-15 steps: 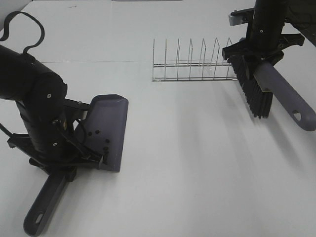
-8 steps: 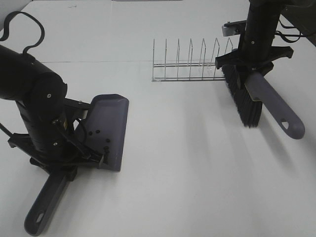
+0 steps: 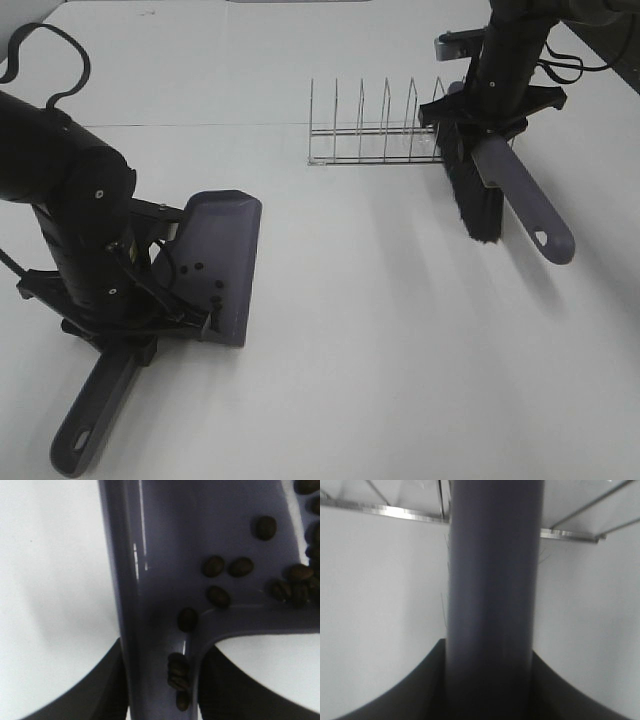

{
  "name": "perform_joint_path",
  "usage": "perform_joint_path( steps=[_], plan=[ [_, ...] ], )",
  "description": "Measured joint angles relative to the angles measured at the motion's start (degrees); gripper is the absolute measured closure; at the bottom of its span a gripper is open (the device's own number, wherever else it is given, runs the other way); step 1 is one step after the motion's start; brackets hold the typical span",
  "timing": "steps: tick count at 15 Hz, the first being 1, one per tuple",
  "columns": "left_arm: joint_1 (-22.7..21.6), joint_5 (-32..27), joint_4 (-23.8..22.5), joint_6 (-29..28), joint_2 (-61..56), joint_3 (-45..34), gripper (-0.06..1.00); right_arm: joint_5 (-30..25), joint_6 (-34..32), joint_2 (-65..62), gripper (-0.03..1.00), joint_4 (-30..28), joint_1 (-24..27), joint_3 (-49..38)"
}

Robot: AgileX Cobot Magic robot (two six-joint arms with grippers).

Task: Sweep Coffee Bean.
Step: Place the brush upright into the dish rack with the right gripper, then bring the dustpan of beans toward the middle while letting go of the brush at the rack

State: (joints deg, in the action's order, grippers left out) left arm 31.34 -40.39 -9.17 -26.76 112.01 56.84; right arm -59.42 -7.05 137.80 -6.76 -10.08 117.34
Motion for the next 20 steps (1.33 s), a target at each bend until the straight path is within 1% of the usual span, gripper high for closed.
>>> perform_joint_path(
  steps=[2,4,9,10,13,14,15,16,17,18,20],
  plan=[
    [0.0,0.0,0.0,0.0,0.0,0.0,0.58,0.23,0.06,0.74,0.67,-0.11,0.0,3.5],
    [0.0,0.0,0.0,0.0,0.0,0.0,0.58,1.26,0.46,0.8,0.67,-0.23,0.06,5.04],
    [0.0,-0.11,0.29,0.0,0.0,0.0,0.58,1.6,0.23,3.09,0.67,-0.57,0.11,5.44],
    [0.0,-0.34,0.4,0.0,0.0,0.0,0.58,2.41,-0.11,3.09,0.67,-0.57,0.11,5.56],
    [0.0,-0.4,0.57,0.0,0.0,0.0,0.58,3.95,-2.81,3.5,0.66,-0.57,0.11,5.56],
    [0.0,-0.4,0.57,0.0,0.0,0.0,0.58,3.95,-3.04,3.61,0.57,-0.63,0.11,5.56],
    [0.0,-0.4,0.63,0.0,0.0,0.0,0.58,3.95,-3.09,3.61,0.42,-0.74,0.11,5.56],
    [0.0,-0.4,0.63,0.0,0.0,0.0,0.58,3.9,-3.09,3.61,0.36,-0.8,0.11,5.56],
    [0.0,-0.4,0.63,0.0,0.0,0.0,0.58,3.72,-3.09,3.61,0.23,-0.92,0.11,5.56],
    [0.0,-0.4,0.63,0.0,0.0,0.0,0.58,3.38,-3.04,3.15,0.18,-0.97,0.11,5.56],
    [0.0,-0.4,0.63,0.0,0.0,0.0,0.58,2.86,-2.64,0.63,0.14,-0.97,0.11,5.56]
  ],
)
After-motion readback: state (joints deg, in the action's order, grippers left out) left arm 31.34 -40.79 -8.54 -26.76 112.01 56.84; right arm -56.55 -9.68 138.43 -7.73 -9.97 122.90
